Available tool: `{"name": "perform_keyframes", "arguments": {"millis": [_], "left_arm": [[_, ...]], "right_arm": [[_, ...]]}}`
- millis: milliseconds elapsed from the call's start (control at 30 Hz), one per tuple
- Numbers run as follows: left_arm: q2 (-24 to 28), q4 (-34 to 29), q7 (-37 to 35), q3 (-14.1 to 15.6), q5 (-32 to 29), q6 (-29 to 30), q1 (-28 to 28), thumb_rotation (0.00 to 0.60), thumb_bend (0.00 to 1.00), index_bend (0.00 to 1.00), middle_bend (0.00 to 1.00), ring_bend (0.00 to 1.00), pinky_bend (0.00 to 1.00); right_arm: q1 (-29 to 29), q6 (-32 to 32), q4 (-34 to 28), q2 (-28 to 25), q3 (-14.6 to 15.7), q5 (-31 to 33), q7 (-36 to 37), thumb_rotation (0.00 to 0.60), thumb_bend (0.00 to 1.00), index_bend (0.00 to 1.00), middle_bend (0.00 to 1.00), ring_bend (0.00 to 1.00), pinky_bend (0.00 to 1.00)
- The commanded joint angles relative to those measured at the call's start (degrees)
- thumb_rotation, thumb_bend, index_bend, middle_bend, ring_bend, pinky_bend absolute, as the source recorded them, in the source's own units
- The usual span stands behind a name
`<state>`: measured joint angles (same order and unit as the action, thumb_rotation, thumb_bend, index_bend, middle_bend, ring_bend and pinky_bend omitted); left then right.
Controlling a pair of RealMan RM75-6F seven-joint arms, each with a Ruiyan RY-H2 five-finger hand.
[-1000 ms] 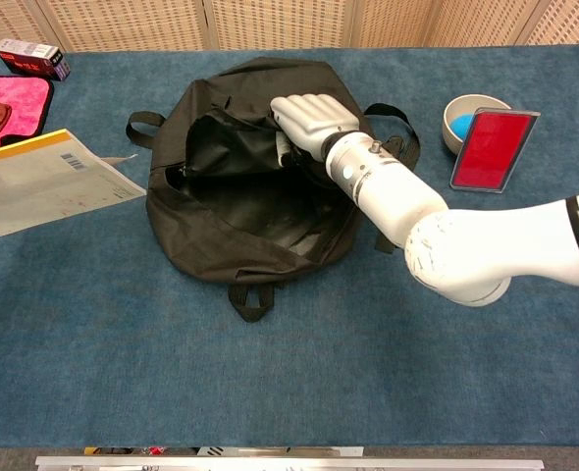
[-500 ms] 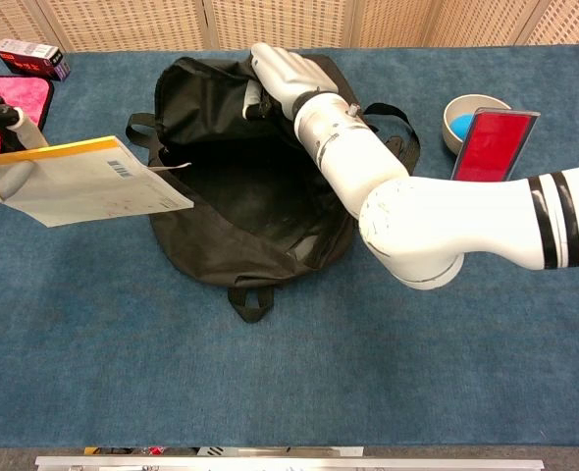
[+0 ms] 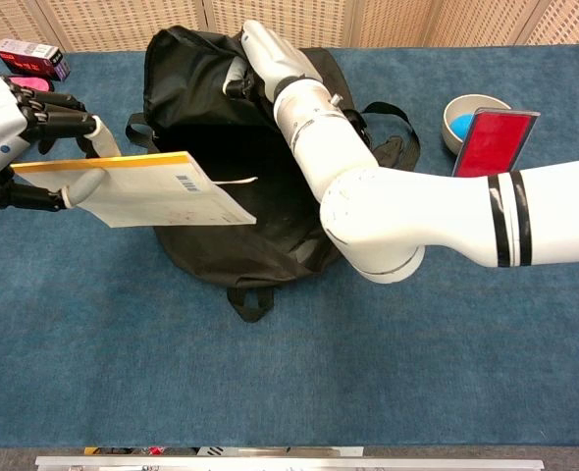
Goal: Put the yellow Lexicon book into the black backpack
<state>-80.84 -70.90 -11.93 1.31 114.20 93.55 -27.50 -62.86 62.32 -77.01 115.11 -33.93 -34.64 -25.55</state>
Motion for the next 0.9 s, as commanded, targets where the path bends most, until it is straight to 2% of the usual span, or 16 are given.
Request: {"name": "perform_keyframes", "arguments": {"millis": [33, 233, 667, 900], "left_arm": [[-0.78, -0.32, -0.35, -0.54, -0.49, -0.49, -0.81, 0.6, 0.49, 0.62, 0.62, 0.53, 0.7], [-2.44, 0.26, -0.45, -0.99, -1.65, -1.7, -2.07, 0.6, 0.49, 0.62, 0.62, 0.53, 0.7], [-6.59, 3.5, -1.23, -1.33, -4.54, -3.13, -3.38, 0.6, 0.49, 0.62, 0.62, 0.53, 0.7], [-8.53, 3.72, -1.24, -1.82, -4.95, -2.74, -4.32, 0.6, 0.49, 0.62, 0.62, 0.52, 0.7]], "right_arm": [[-0.4, 0.1, 0.2, 0.5, -0.78, 0.51, 0.69, 0.6, 1.0, 0.63, 0.64, 0.65, 0.87], [-0.76, -0.85, -1.0, -0.11, -1.97, 2.9, 0.95, 0.6, 1.0, 0.63, 0.64, 0.65, 0.87], [-0.38, -2.46, -8.12, -6.27, -5.04, 11.02, 0.63, 0.6, 1.0, 0.63, 0.64, 0.65, 0.87], [-1.52, -2.91, -8.53, -7.43, -5.33, 13.47, 1.56, 0.6, 1.0, 0.63, 0.64, 0.65, 0.87]]}}
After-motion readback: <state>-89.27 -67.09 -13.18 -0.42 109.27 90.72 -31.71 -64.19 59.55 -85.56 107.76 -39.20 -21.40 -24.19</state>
